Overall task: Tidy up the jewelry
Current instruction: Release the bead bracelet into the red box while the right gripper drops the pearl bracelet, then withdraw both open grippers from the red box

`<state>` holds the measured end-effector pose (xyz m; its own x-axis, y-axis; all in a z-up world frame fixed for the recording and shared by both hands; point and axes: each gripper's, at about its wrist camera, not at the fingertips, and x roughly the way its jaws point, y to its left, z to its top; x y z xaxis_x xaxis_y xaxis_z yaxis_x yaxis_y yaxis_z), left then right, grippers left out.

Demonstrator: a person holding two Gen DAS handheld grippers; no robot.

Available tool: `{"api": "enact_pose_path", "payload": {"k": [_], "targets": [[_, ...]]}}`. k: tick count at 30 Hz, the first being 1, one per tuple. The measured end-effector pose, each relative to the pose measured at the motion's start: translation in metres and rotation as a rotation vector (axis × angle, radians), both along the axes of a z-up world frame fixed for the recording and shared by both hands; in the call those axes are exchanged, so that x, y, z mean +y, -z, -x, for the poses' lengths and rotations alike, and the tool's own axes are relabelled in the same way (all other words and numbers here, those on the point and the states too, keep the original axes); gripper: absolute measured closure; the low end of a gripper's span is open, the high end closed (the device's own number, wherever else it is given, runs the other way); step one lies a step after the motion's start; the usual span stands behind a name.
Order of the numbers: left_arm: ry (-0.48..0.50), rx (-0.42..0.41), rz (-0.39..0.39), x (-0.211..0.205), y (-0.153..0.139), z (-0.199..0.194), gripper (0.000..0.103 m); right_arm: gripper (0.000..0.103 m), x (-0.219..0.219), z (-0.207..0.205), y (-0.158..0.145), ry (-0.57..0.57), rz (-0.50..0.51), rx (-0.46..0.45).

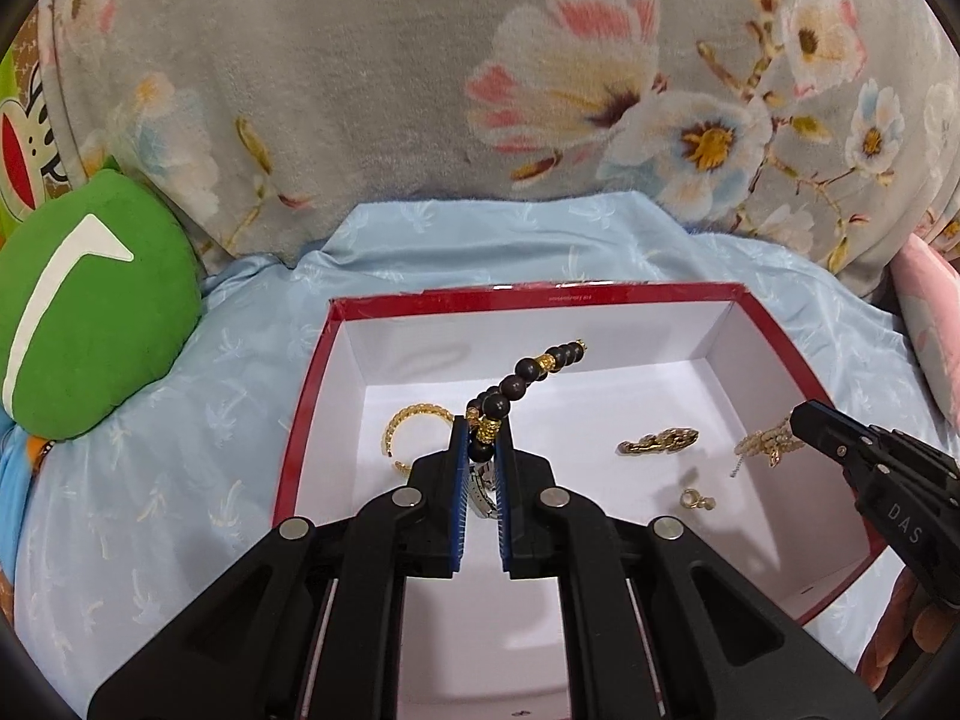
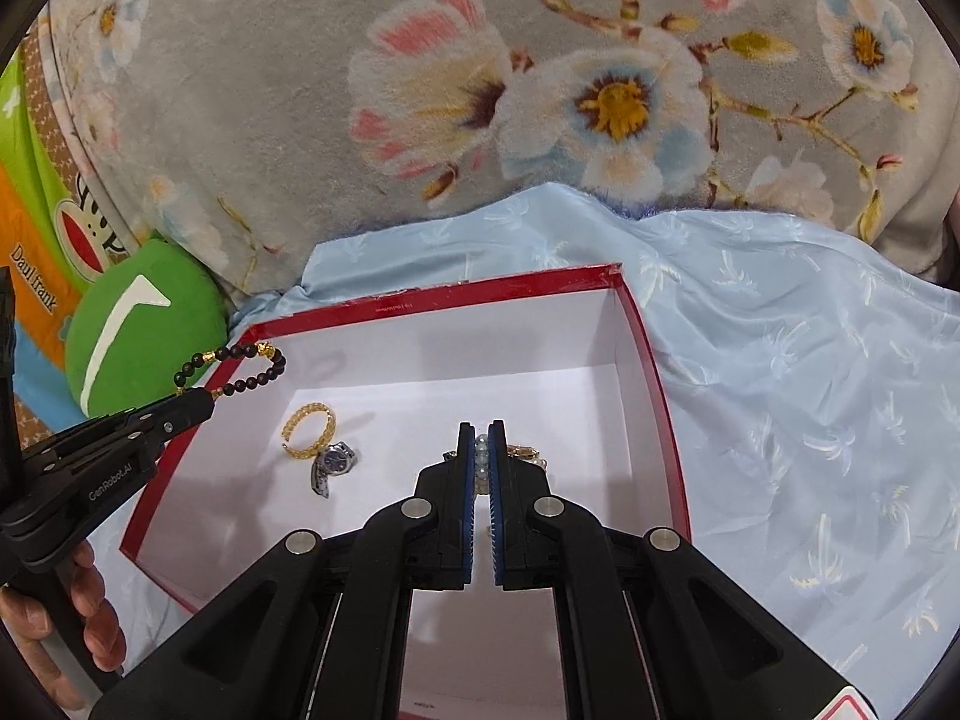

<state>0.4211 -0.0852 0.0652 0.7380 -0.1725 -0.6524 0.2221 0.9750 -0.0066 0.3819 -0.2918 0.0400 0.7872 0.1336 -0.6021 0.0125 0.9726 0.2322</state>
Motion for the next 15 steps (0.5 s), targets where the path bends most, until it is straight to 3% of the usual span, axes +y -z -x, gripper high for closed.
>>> {"api": "enact_pose_path", "payload": {"k": [5, 8, 9, 10, 15], "targets": [[-0.029, 0.013, -0.003, 0.004, 0.012, -0.009, 0.092, 0.099, 0.004, -0.011, 0.011, -0.015, 0.02, 0.026], [-0.072, -0.002, -0.005, 0.011, 0.013, -0.009, 0.062, 0.092, 0.003, -0.011, 0.012, 0.0, 0.028, 0.015], [-0.086, -0.005, 0.002, 0.014, 0.013, -0.008, 0.051, 0.085, 0.001, -0.007, 0.011, 0.01, 0.021, 0.003], [-0.099, -0.01, 0.014, 0.018, 0.012, -0.006, 0.046, 0.077, -0.001, -0.003, 0.008, 0.021, 0.015, -0.01], [-0.115, -0.011, 0.073, 0.042, -0.001, 0.016, 0.046, 0.073, -0.013, 0.033, -0.013, 0.032, -0.059, -0.073]]}}
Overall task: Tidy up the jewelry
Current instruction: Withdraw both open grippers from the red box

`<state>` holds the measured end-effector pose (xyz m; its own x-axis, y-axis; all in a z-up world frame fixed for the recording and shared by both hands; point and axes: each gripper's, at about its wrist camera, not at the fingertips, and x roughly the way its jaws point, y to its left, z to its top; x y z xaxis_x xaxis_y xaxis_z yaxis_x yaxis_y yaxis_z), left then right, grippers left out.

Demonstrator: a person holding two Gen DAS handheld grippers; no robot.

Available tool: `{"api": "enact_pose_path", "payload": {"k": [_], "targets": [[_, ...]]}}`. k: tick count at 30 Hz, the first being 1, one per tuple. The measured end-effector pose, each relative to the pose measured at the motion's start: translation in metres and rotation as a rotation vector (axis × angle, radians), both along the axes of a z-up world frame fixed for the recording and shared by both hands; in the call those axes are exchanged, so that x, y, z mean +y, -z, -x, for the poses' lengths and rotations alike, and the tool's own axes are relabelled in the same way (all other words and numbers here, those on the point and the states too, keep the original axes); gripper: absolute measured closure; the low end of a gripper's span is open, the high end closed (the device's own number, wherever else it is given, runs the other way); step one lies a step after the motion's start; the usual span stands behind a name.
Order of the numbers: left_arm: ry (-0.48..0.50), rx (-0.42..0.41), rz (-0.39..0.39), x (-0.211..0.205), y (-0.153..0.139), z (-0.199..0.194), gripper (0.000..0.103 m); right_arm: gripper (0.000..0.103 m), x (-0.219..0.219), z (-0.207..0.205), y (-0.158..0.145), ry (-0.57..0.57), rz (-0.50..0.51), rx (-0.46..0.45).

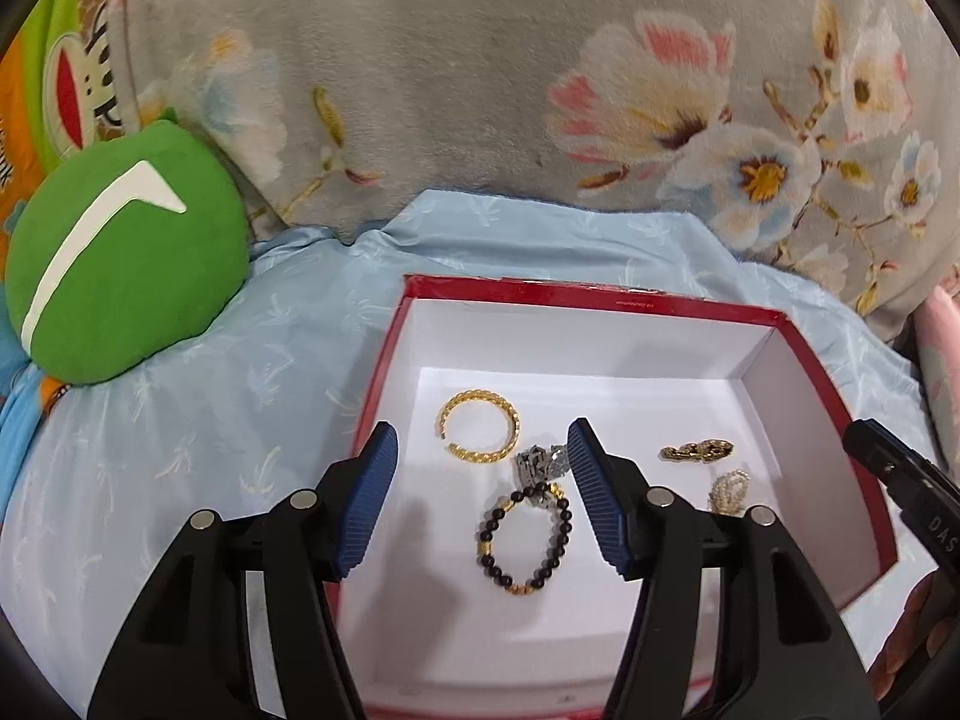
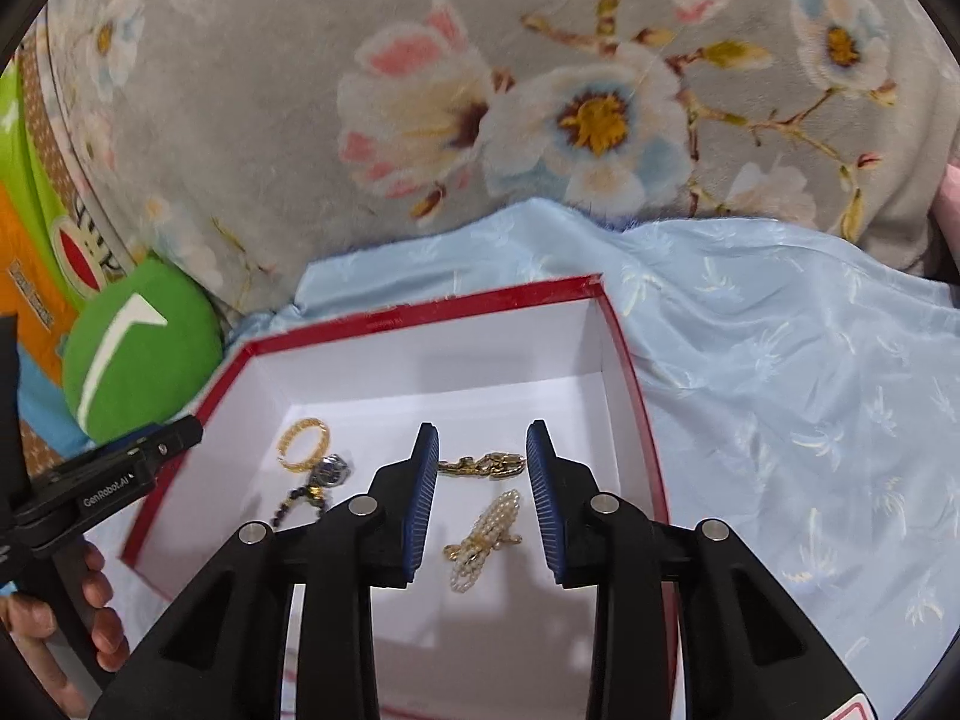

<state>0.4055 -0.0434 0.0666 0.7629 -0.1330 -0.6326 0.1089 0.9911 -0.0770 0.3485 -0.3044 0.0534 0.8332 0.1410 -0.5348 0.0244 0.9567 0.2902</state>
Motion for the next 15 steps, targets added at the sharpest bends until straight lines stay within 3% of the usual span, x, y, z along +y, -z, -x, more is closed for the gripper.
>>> {"api": "enact_pose_path", "payload": {"k": [2, 4, 8, 15], "targets": [[-0.012, -0.015, -0.007, 0.011, -0.008, 0.02, 0.043, 0.073, 0.0, 0.027, -0.011, 0.0, -0.005, -0.031], [-0.017, -0.035, -0.011, 0.02, -0.016, 0.042, 0.033, 0.073, 0.003, 0.057, -0.021, -0.01, 0.0, -0.064], [-0.011, -0.053, -0.031, 0.039, -0.024, 0.1, 0.03, 0.069, 0.014, 0.125, -0.03, -0.034, 0.011, -0.098], [-0.003, 0.076, 0.01, 0.08, 0.007, 0.191, 0.03, 0.066, 0.043, 0.238, -0.007, -0.053, 0.057, -0.07]]}}
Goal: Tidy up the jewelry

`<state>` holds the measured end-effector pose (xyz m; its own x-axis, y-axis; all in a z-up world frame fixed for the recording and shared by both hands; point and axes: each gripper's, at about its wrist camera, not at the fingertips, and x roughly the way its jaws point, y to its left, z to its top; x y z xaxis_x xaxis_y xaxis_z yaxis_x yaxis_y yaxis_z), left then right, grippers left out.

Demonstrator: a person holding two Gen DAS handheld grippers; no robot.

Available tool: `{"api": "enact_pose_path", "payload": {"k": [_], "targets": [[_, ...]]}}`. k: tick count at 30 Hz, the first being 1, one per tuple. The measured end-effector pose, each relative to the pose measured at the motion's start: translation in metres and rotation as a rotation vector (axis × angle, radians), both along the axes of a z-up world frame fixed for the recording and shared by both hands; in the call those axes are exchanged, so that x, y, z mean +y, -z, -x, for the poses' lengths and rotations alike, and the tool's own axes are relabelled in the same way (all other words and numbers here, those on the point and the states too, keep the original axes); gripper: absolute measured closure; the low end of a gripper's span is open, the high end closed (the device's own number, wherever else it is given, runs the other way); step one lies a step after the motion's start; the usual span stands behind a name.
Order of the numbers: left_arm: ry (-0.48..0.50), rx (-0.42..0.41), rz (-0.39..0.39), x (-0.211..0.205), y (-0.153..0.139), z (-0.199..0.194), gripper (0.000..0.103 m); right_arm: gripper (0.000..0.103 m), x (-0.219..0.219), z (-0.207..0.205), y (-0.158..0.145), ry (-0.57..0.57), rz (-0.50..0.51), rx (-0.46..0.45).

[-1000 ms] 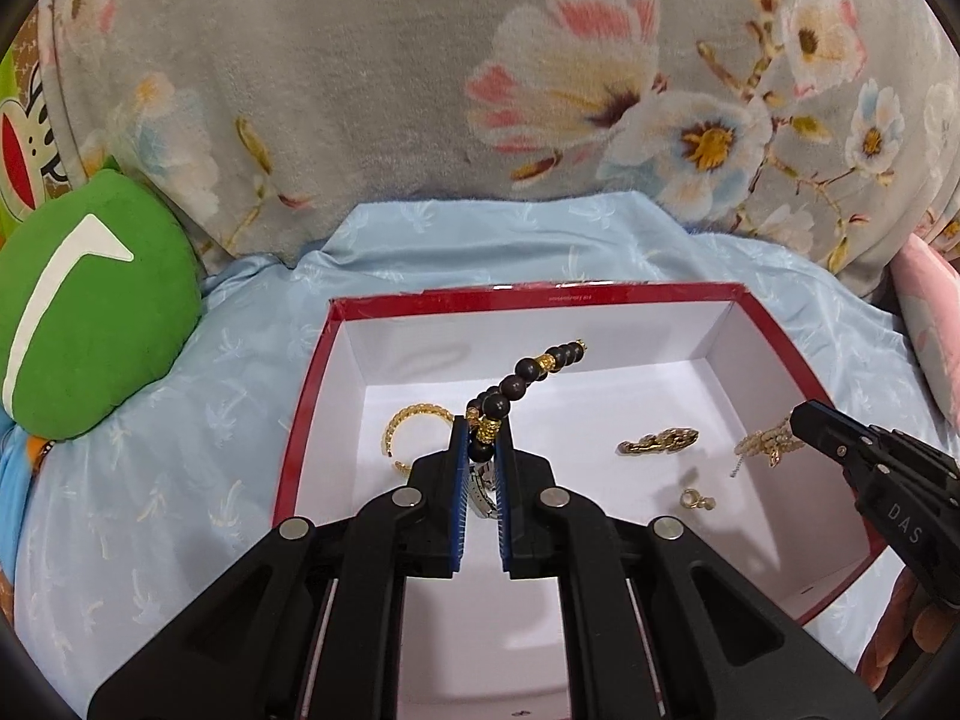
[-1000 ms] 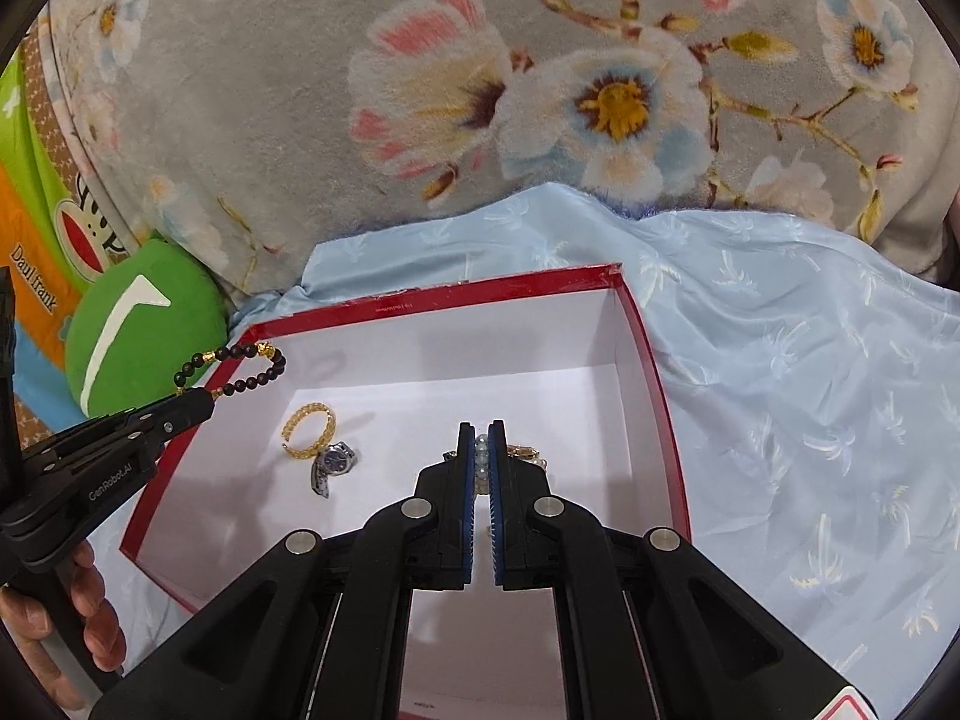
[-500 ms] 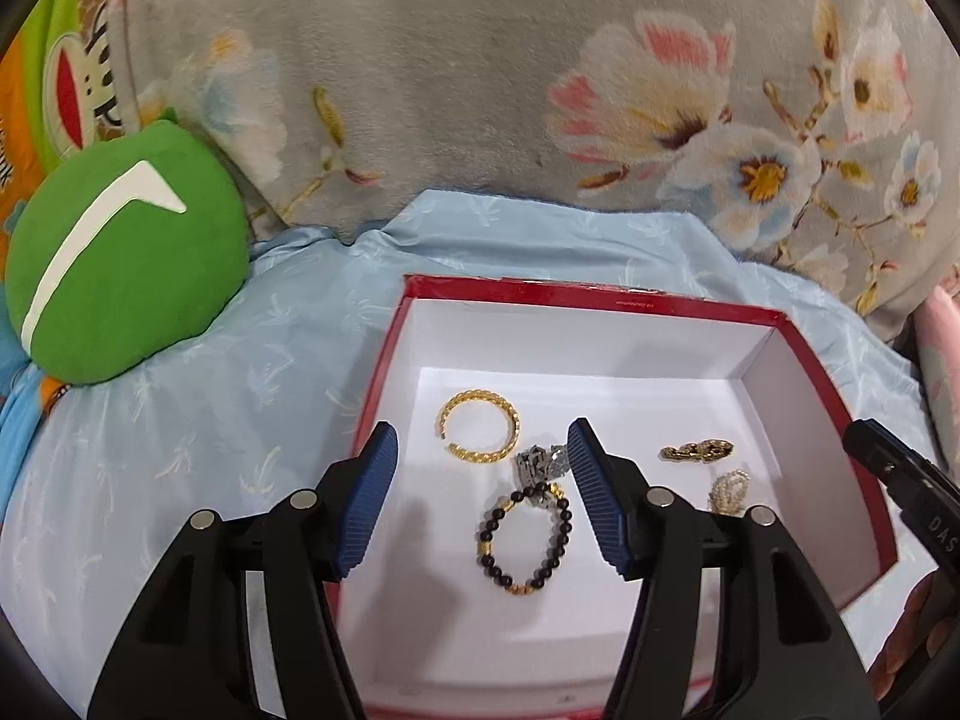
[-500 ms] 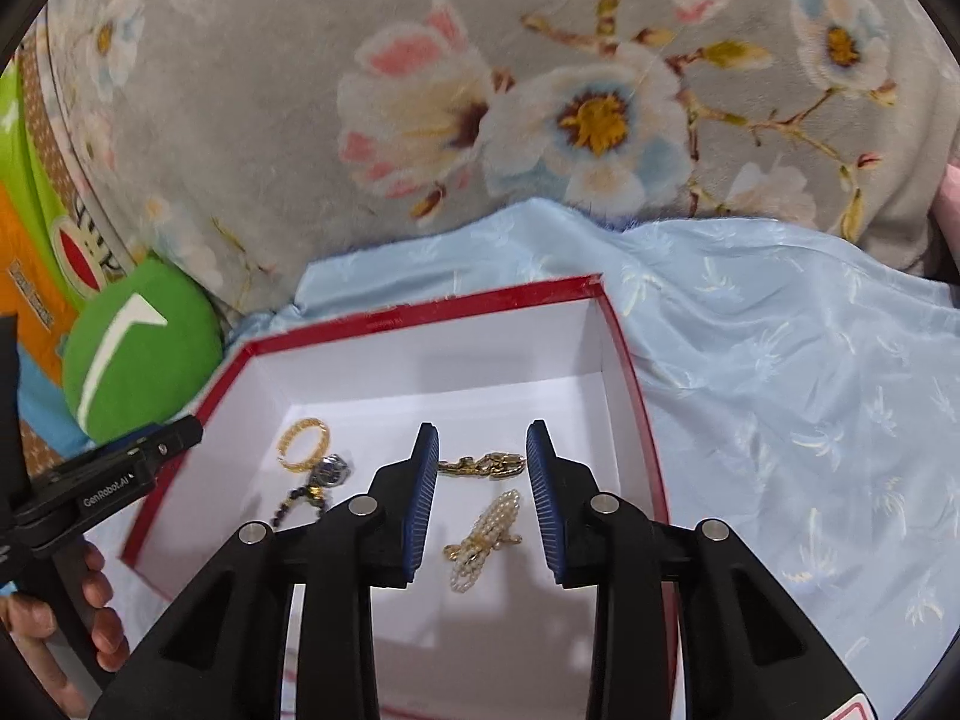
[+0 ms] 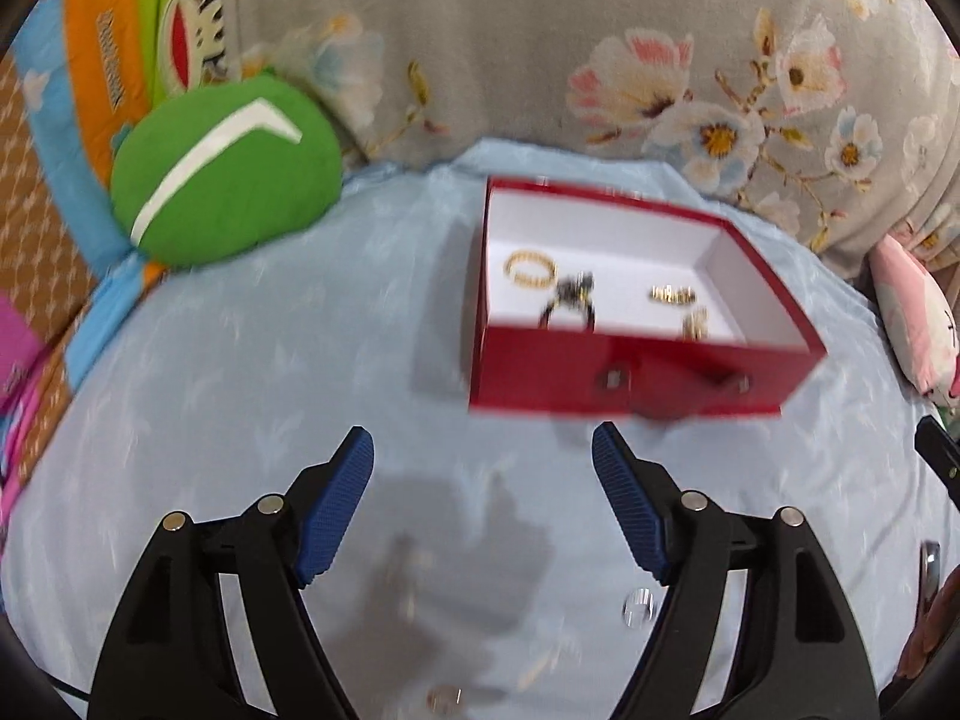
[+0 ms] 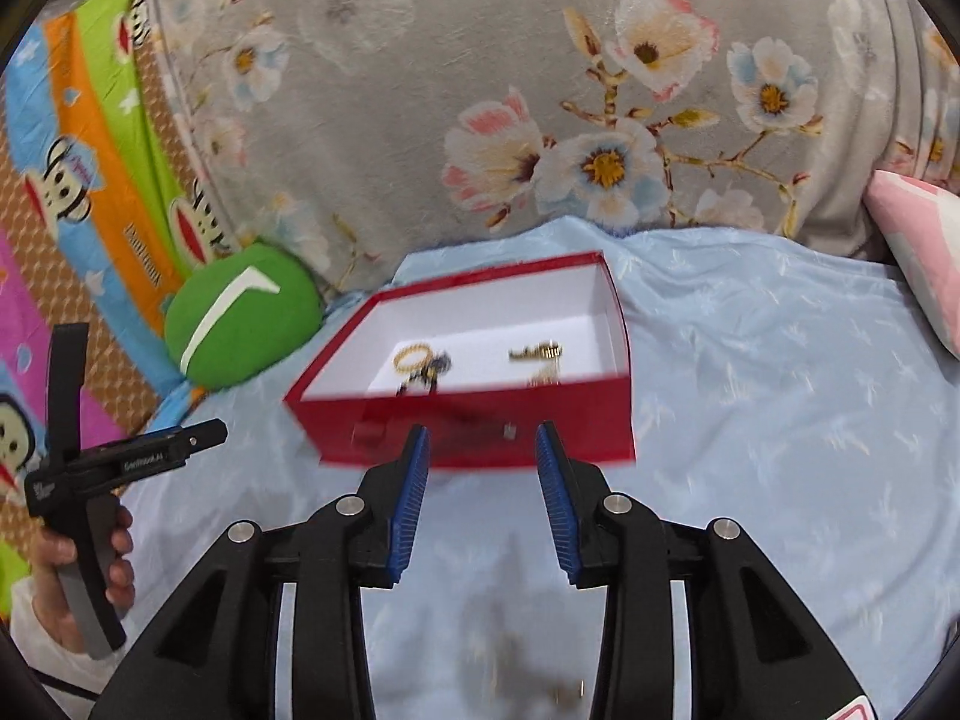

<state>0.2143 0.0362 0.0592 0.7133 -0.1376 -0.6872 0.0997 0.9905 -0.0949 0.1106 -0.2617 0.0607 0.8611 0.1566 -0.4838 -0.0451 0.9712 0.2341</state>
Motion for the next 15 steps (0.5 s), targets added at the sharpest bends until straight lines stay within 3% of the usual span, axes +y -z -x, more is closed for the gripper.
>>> {"api": "enact_pose_path", "payload": {"k": [6, 10, 15], "targets": [[-0.018, 0.108, -0.01, 0.023, 0.048, 0.054, 0.03, 0.065, 0.016, 0.064, 0.051, 0.035, 0.028, 0.103], [-0.012, 0.161, -0.016, 0.021, 0.079, 0.072, 0.031, 0.065, 0.019, 0.081, 0.082, 0.075, 0.047, 0.171], [-0.019, 0.14, -0.107, 0.007, 0.096, 0.079, 0.034, 0.065, 0.013, 0.085, 0.102, 0.113, 0.012, 0.222]]}}
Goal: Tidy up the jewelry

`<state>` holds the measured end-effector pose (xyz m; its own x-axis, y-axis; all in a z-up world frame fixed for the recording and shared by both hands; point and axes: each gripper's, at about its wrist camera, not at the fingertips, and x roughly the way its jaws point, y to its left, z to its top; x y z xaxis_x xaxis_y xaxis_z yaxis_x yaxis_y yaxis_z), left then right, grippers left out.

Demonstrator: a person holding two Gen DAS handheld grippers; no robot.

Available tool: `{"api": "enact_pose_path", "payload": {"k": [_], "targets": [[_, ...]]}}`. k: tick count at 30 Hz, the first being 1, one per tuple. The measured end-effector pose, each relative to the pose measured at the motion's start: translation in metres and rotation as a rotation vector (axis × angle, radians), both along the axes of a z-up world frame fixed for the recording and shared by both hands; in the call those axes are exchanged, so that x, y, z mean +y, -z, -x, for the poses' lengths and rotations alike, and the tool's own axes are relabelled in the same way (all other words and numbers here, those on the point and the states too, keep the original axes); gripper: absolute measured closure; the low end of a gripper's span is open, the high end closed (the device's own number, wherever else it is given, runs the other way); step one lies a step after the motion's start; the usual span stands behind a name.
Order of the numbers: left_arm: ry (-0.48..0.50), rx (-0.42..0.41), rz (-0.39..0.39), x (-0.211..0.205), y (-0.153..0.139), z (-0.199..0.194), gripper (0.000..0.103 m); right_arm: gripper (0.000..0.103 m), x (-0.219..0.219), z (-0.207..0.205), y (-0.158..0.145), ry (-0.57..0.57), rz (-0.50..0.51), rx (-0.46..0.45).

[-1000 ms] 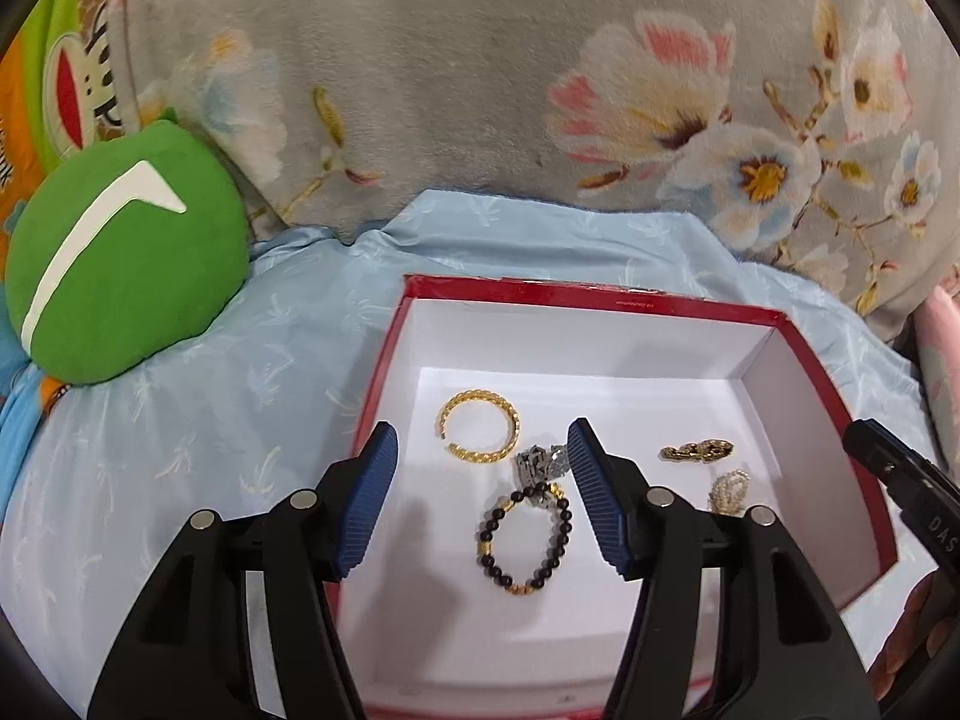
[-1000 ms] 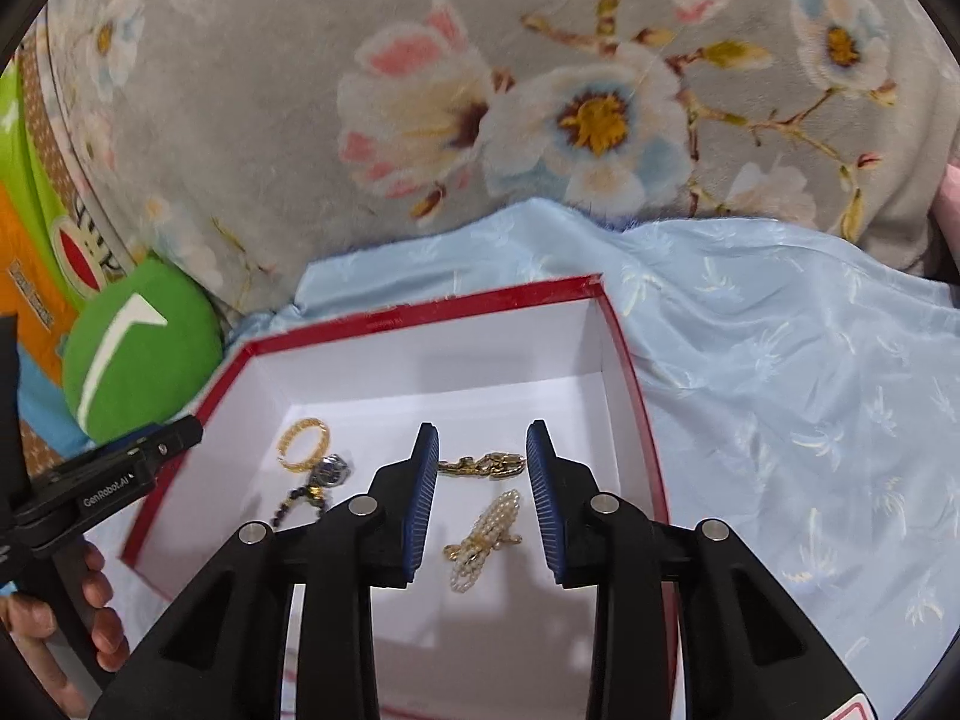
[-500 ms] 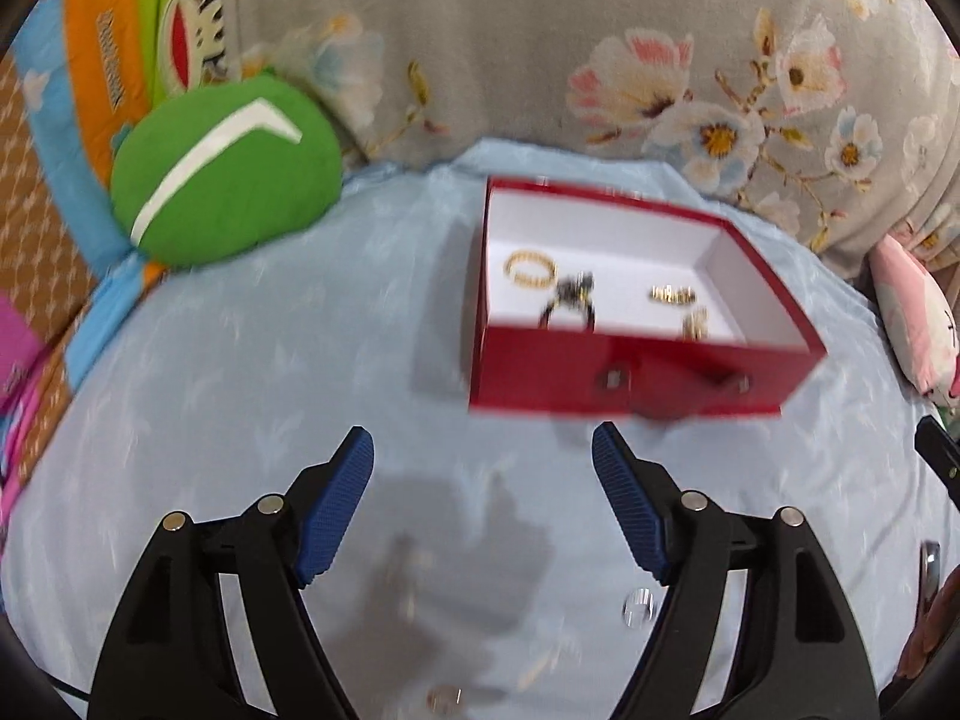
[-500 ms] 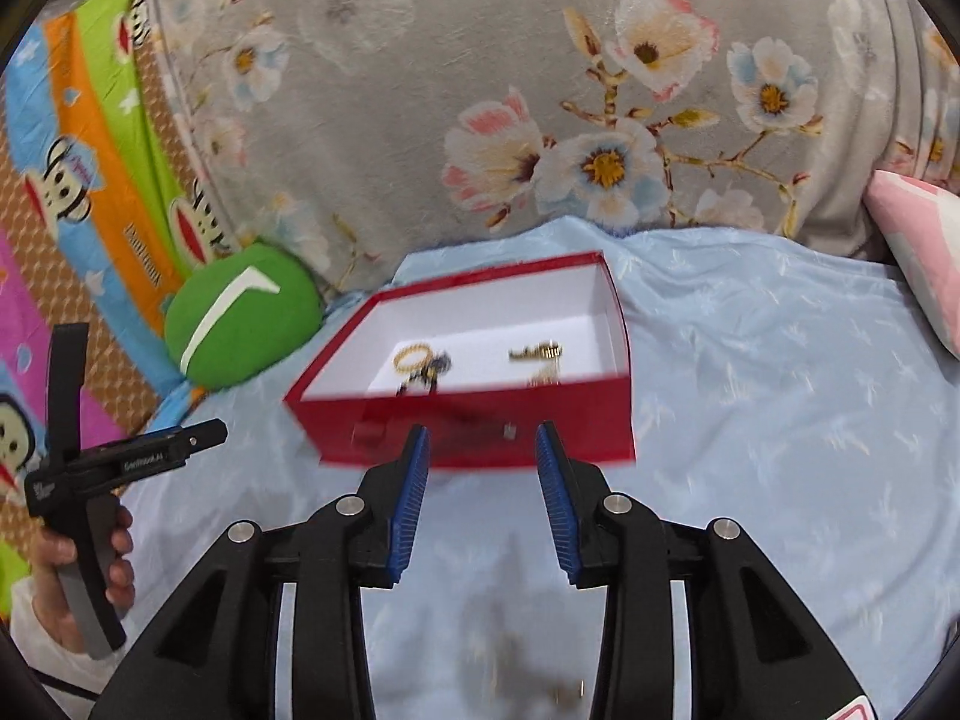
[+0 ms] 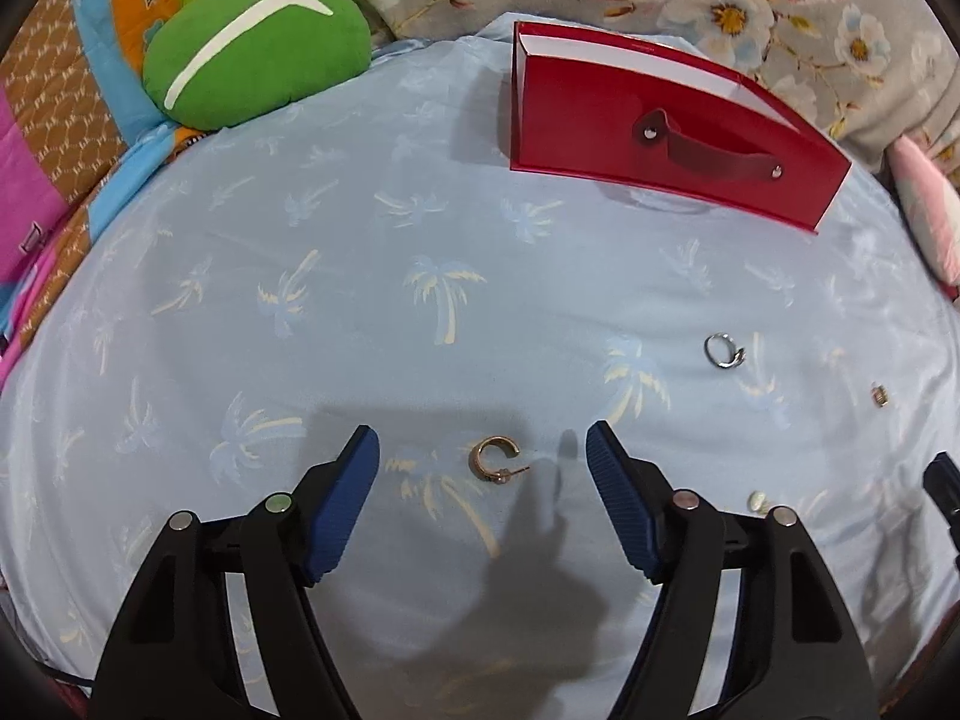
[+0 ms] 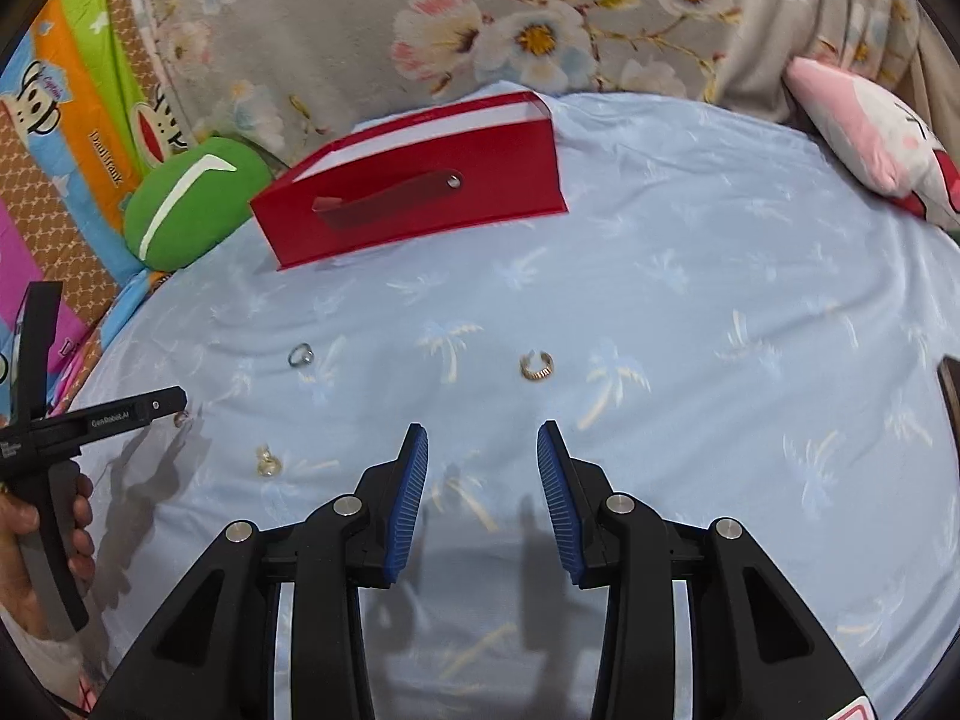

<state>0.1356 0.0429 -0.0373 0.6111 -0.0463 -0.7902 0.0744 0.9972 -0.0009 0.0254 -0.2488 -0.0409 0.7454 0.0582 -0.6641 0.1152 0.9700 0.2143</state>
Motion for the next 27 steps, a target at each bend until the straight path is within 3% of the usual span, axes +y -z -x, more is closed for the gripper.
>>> {"api": "enact_pose_path", "payload": {"k": [8, 17, 23, 27], "targets": [[-0.007, -0.003, -0.018, -0.005, 0.015, -0.005, 0.04, 0.065, -0.007, -0.027, 0.006, 0.043, 0.009, 0.047], [0.009, -0.035, -0.012, -0.008, 0.013, -0.003, 0.087, 0.065, -0.005, -0.068, 0.011, 0.07, 0.041, 0.083], [0.011, -0.032, 0.011, -0.005, 0.012, -0.003, 0.087, 0.069, -0.006, -0.076, 0.016, 0.076, 0.036, 0.104], [0.014, -0.029, 0.019, -0.004, 0.012, -0.004, 0.087, 0.079, -0.005, -0.083, 0.017, 0.084, 0.052, 0.116]]}}
